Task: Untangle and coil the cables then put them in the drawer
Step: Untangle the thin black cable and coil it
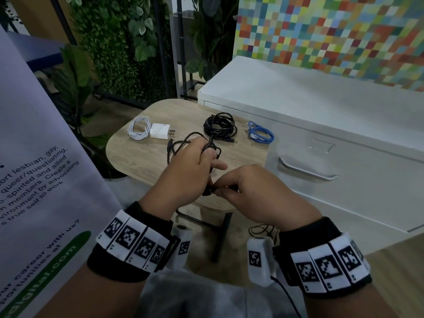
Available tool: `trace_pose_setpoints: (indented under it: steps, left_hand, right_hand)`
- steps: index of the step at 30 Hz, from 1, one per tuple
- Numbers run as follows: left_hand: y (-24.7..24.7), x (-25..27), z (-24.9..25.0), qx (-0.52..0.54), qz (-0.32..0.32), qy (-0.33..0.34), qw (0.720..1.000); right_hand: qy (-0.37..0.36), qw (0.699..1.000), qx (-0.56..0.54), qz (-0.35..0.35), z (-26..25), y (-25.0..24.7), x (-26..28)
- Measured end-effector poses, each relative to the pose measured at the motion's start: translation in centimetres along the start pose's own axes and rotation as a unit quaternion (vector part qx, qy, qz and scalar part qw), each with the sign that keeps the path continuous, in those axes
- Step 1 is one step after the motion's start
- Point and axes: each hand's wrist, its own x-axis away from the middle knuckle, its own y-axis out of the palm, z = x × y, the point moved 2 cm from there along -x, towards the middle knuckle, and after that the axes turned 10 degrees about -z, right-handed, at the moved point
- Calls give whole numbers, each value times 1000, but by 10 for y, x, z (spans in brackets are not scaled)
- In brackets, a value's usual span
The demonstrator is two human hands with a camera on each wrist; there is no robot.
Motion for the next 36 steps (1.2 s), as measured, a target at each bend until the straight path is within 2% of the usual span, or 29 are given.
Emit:
trace_pose_setpoints:
  steps: [5,11,15,18,23,24,26,29,33,36]
  left_hand:
    - [9,5,1,-115,-51,41,991]
    - [13,8,7,-57,5,99,993]
    - [12,9,10,-78,-10,128,989]
    - [10,6,10,-110,-35,118,986]
    - [0,0,-3,-131,-88,30,987]
    - [-3,1,-5,-110,-99,9,989]
    - [-9,4,-9,4,-113,-23,993]
    - [-17,6,-6,200,-79,-23,976]
    - [-23,3,4,350,13,-20,936]
    - [-17,0,11,402,43,-18,914]
  right_hand:
    - [-11,999,-23,26,2,-2,2]
    - [-3,991,-67,115,2,-7,1]
    - [-2,986,-121,112,-1,-13,6]
    - [8,977,-184,105,0,-18,10]
    - [18,960,-242,142,12,-26,9]
    - [21,955,-253,155,17,-30,10]
    - [36,947,-260,188,29,-36,13]
    - [76,944,-229,224,45,-37,14]
    - [121,958,-167,199,53,-19,6]
    - [106,976,-105,160,42,-4,-1]
